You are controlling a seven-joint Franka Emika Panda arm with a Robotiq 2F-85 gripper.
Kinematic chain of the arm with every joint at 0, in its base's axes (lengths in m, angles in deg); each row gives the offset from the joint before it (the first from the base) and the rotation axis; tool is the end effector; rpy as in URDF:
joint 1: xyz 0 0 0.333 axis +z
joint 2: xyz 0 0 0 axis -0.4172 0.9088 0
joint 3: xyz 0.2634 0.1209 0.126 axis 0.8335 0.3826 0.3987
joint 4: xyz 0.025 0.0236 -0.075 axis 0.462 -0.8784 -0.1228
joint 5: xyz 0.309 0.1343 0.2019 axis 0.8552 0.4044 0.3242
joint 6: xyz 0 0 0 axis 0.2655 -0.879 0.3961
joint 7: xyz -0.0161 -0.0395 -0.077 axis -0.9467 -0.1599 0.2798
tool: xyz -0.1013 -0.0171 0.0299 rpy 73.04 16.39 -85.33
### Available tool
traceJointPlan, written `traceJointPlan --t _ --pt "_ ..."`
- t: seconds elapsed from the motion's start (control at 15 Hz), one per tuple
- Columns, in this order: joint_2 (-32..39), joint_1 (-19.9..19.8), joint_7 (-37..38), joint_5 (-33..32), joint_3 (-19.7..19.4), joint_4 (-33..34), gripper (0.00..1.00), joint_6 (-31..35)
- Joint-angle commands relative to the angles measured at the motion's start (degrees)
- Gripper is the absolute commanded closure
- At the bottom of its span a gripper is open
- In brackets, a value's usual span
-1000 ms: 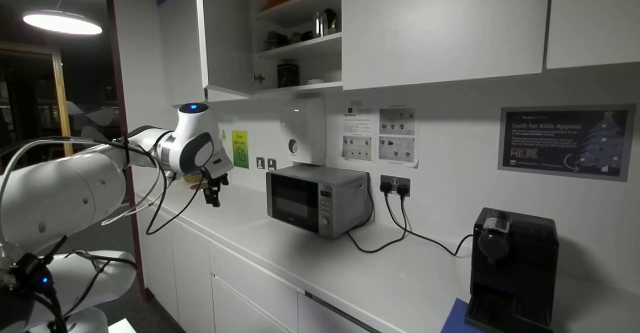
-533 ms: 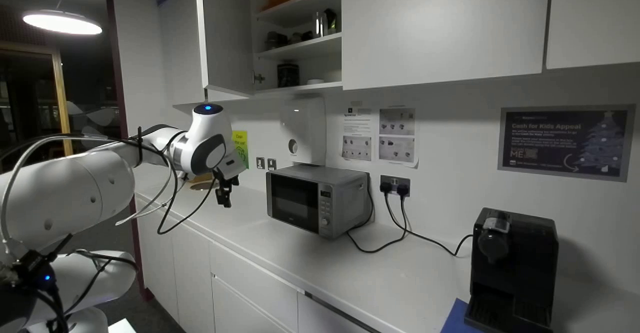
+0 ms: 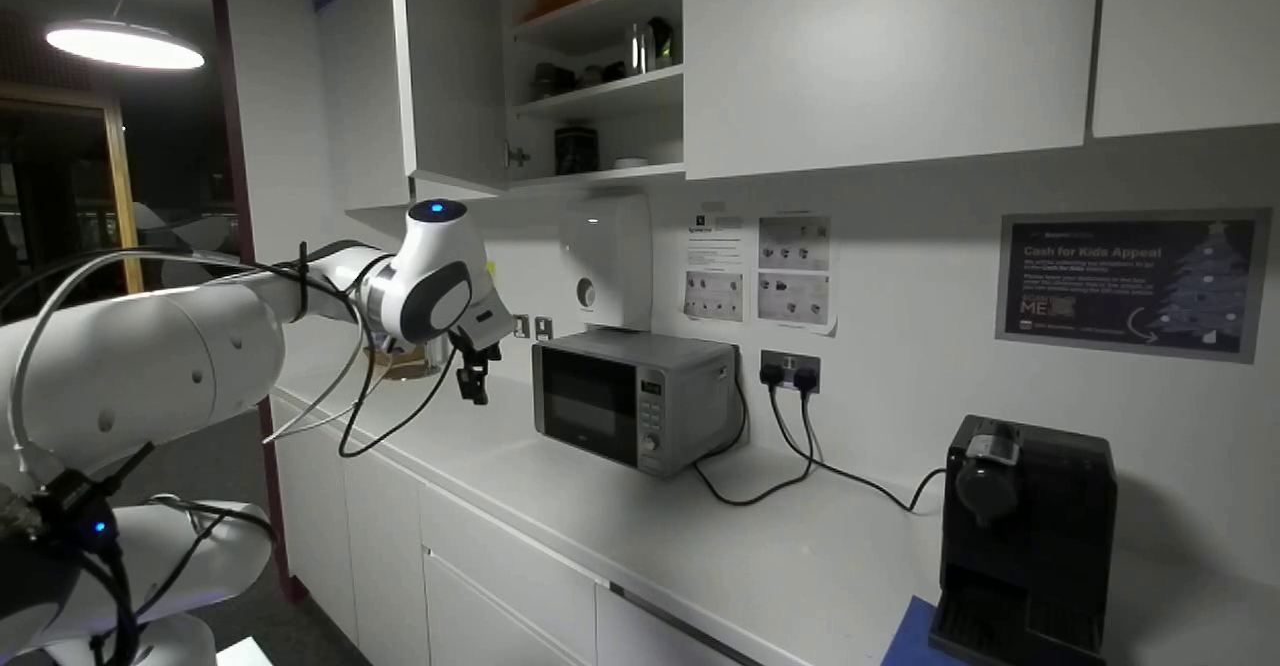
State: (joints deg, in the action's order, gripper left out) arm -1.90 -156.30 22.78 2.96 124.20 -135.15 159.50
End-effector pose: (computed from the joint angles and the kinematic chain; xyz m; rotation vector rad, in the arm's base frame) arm 0.3701 -0.1073 0.5663 -2.2465 1.1705 -0.3434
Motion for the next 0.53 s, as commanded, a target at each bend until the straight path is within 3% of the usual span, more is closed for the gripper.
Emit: traceJointPlan --t 0.0,0.47 --pt "-3.86 -1.13 -4.39 3.27 -1.12 2.30 0.00 3.36" --pt "-7.10 -2.48 -8.31 7.18 -3.87 3.45 0.00 6.76"
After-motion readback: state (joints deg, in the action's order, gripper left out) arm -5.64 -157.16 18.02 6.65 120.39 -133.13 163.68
